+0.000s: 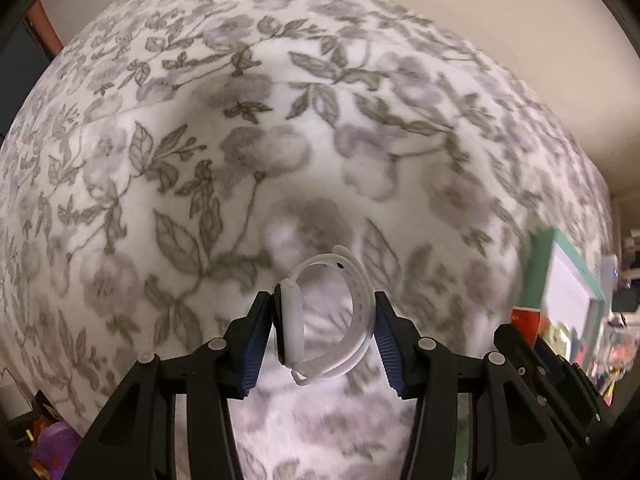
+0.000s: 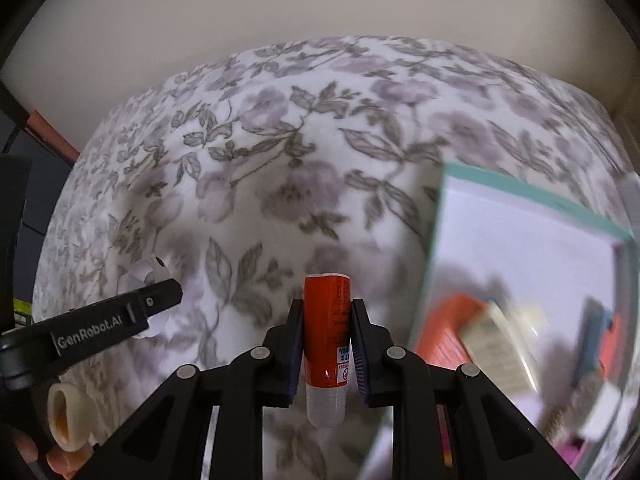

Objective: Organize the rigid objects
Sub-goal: 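Carry watch band and glue tube over the tray, lowering both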

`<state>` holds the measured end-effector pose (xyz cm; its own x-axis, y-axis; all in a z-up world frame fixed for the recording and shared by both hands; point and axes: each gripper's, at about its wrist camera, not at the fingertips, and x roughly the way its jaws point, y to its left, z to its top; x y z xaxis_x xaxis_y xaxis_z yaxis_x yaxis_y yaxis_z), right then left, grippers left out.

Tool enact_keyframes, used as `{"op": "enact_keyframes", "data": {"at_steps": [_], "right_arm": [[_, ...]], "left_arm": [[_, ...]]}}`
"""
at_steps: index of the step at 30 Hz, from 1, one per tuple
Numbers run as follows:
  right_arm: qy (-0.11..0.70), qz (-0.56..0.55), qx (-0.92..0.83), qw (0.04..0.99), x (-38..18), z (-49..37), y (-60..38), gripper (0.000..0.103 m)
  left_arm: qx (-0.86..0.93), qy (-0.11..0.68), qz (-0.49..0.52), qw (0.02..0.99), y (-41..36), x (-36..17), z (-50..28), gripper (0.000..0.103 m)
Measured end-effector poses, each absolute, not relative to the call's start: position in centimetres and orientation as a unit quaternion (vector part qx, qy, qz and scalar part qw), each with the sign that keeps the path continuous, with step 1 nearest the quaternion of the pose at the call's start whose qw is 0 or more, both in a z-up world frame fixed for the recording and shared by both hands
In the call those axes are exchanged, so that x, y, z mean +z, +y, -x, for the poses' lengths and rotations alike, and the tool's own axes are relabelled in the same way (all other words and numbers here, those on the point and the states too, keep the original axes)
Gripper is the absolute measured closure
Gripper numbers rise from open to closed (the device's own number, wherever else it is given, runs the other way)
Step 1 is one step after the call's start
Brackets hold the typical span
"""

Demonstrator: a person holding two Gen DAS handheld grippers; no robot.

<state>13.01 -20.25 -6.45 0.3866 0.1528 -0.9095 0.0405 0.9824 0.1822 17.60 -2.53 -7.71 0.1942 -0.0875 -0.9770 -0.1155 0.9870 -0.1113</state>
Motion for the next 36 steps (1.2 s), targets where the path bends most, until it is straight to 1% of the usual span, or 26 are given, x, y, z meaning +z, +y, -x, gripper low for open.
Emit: {"op": "enact_keyframes", "data": {"at_steps": [9, 12, 19, 23, 30, 34, 36], "right_arm": [[0.546, -0.117, -0.026, 0.829, -3.7, -5.0, -25.6, 0.08], [0.546, -0.129, -0.046, 0.826, -3.6, -2.9, -27.4, 0.08], [0.553, -0.167, -0.089, 0.811, -4.8, 1.1, -31.6, 0.08], [0.559, -0.182, -0.101, 0.802, -5.9, 2.3, -32.9, 0.08], [0.555, -0.191, -0.112, 0.802, -6.9, 2.6, -33.6, 0.08], [0.557, -0.195, -0.107, 0.8, -7.3, 2.5, -33.4, 0.08], [0.556, -0.191, -0.108, 0.802, -7.2, 2.5, -33.2, 0.079]], "left_arm": [[-0.104, 0.596, 0.042, 0.795, -9.0, -2.4, -11.1, 0.051], [-0.143, 0.586, 0.015, 0.797, -11.9, -1.7, -8.7, 0.051], [-0.216, 0.596, -0.023, 0.774, -17.0, -3.1, -4.2, 0.051], [-0.232, 0.6, -0.041, 0.764, -18.8, -4.0, -3.0, 0.051], [-0.228, 0.607, -0.058, 0.759, -19.6, -5.4, -1.9, 0.052], [-0.224, 0.611, -0.048, 0.758, -19.2, -5.8, -2.0, 0.052], [-0.22, 0.609, -0.043, 0.761, -18.8, -5.7, -2.1, 0.05]]}}
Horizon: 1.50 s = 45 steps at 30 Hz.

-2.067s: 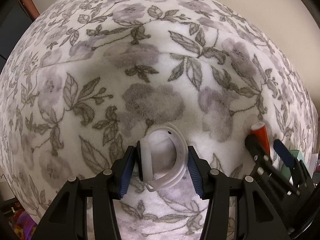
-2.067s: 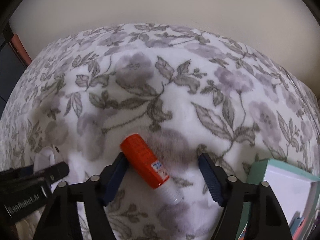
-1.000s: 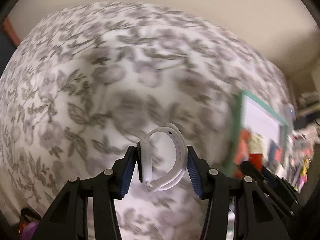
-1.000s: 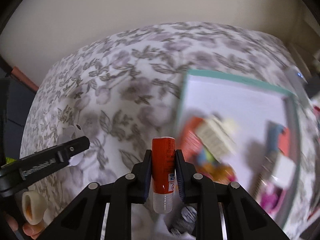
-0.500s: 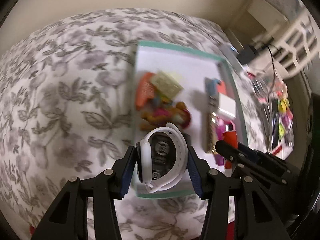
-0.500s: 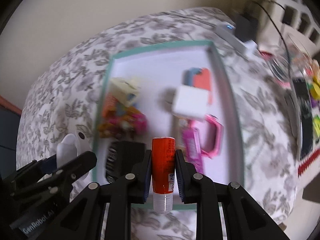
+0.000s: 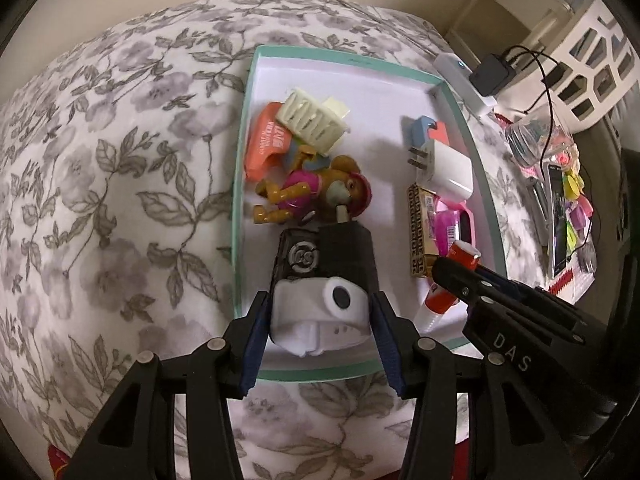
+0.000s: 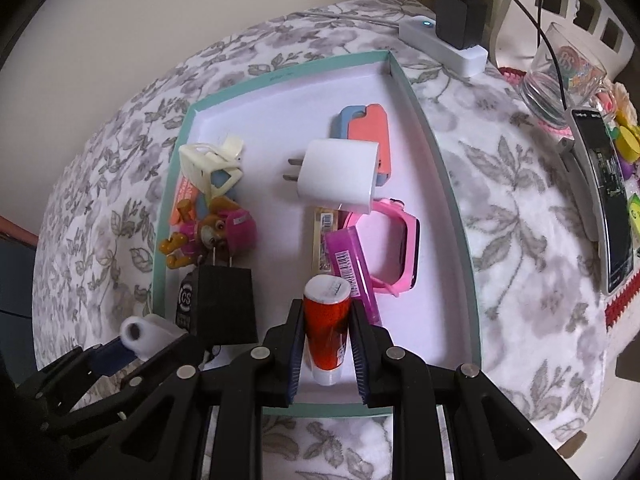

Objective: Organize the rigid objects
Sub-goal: 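Carry watch band and glue tube over the tray, lowering both, then open both grippers to release band and glue, then withdraw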

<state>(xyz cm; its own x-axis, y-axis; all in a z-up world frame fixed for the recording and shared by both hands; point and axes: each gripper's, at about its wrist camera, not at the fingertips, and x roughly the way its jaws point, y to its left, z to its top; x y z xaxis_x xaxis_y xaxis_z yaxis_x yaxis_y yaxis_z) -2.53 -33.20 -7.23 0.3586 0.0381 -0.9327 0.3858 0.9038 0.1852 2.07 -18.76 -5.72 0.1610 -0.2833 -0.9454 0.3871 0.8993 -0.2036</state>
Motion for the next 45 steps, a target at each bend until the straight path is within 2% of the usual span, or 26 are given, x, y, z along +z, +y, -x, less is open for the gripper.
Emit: {"op": "enact_keyframes", "data": {"at_steps": [2, 5, 6, 18, 27, 31, 39, 45], "right_arm": [[0.555, -0.189, -0.11, 0.802, -7.2, 2.6, -33.1, 0.079], [0.553, -0.191, -0.11, 0.803, -7.1, 2.8, -33.1, 0.079], [0.553, -0.189, -0.11, 0.804, -7.0, 2.9, -33.0, 0.076], [0.526, -0.17, -0.103, 0.827, -5.3, 4.7, -31.3, 0.036], [0.496, -0.149, -0.093, 0.851, -3.4, 5.9, -29.4, 0.018], [0.482, -0.142, -0.09, 0.86, -2.7, 6.5, -28.9, 0.015], [0.463, -0.125, -0.088, 0.873, -1.8, 7.4, -27.9, 0.002], [0.453, -0.121, -0.082, 0.88, -1.3, 7.8, -27.4, 0.0]], "left_arm": [[-0.217, 0.604, -0.037, 0.766, -18.4, -5.5, -2.1, 0.039], [-0.213, 0.599, -0.027, 0.772, -17.5, -5.1, -2.2, 0.028], [-0.211, 0.598, -0.021, 0.773, -17.1, -5.0, -2.2, 0.027], [-0.095, 0.553, -0.084, 0.823, -12.7, -3.9, -1.3, 0.027], [-0.065, 0.528, -0.085, 0.843, -9.8, -2.8, -0.1, 0.027], [-0.064, 0.517, -0.078, 0.85, -8.8, -2.1, 0.6, 0.027], [-0.06, 0.509, -0.059, 0.856, -7.4, -1.3, 1.2, 0.027], [-0.061, 0.507, -0.053, 0.858, -6.8, -1.1, 1.5, 0.024]]}}
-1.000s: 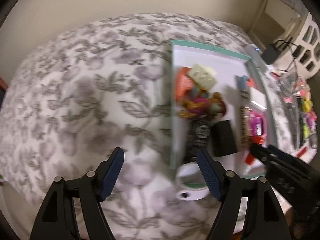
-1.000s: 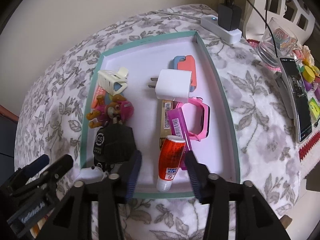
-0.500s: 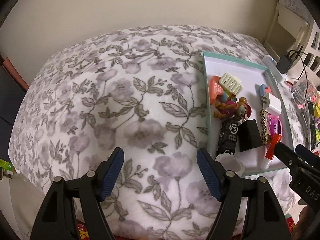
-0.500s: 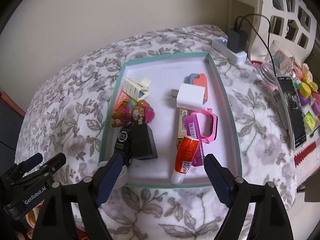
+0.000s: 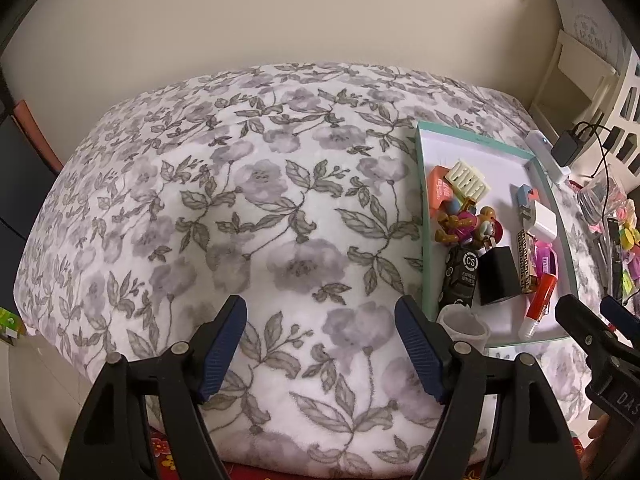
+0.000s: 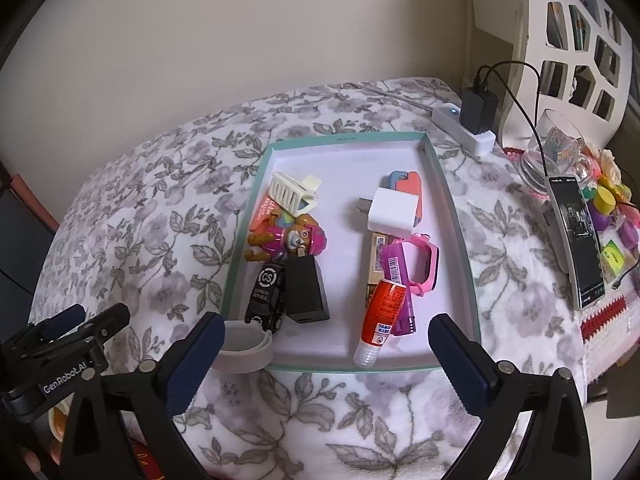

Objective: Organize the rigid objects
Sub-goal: 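Open both grippers to release band and glue, then withdraw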

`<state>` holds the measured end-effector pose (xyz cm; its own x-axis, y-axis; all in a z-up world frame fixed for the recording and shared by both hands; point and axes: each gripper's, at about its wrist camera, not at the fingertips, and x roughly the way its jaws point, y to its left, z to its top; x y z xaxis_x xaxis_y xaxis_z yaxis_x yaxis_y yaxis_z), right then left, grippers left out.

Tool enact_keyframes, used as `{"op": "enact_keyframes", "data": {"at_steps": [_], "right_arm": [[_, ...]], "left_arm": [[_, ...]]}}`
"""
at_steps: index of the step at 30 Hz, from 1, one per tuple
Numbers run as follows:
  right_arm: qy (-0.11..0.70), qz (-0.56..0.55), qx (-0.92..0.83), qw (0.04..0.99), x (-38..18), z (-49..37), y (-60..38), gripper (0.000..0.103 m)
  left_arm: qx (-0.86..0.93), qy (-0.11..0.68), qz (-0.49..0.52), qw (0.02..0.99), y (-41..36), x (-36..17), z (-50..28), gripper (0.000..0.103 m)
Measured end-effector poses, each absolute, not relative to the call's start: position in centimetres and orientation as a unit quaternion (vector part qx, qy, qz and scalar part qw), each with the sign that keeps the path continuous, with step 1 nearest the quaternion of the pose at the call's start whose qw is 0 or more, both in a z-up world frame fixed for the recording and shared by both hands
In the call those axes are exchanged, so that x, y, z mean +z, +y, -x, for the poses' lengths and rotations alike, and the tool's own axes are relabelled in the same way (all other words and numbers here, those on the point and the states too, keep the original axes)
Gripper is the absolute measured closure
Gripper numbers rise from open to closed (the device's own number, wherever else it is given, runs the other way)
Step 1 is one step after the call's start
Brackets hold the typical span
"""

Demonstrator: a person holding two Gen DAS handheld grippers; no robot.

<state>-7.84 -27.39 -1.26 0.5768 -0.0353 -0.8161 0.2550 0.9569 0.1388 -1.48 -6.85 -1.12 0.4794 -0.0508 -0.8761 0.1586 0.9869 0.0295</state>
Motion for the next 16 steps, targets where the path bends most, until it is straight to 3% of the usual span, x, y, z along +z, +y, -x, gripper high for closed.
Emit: {"op": "enact_keyframes", "data": {"at_steps": [16], "right_arm": [[0.434, -0.116, -0.079, 0.89, -0.39, 8.52, -26.89, 0.0]], "left_arm": [[-0.049, 0.495, -0.048, 0.866, -6.21, -0.48, 1.88, 0.022]]}}
